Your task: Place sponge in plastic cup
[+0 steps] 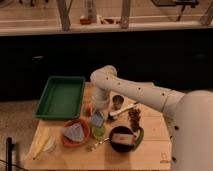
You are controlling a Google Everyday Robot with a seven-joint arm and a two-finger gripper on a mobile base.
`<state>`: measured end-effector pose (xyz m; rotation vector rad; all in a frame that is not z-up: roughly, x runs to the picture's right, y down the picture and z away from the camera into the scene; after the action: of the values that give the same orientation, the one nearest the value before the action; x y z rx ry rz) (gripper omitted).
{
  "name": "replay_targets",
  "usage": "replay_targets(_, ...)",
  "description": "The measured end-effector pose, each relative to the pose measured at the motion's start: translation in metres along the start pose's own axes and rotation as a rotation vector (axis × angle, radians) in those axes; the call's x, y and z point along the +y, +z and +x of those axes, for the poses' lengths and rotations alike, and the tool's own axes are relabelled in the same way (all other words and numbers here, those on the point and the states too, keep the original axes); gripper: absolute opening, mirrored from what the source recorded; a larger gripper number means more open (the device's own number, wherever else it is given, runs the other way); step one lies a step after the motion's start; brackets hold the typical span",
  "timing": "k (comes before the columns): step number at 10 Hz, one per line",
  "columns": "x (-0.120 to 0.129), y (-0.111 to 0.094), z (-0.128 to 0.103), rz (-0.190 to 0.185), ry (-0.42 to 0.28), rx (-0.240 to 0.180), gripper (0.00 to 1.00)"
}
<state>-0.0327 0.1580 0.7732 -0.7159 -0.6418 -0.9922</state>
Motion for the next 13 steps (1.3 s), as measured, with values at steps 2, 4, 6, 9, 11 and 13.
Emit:
replay_targets(2, 0.008, 0.003, -0.013, -0.013, -0.047, -0.002, 0.0)
replay_targets(4, 0.012, 0.006, -0.025, -0.031, -0.087, -0.002, 0.0)
replay_targets(6, 0.015, 0.008, -0.031, -0.04, -0.118, -0.002, 0.0)
replay_targets(9, 0.021, 0.009, -0.038, -0.059, -0.168, -0.012, 0.18)
replay_targets(11, 0.022, 0.01, -0.041, -0.072, -0.186, -0.017, 0.39)
replay_targets(13, 0.023, 0.01, -0.041, -0.073, -0.192, -0.018, 0.6)
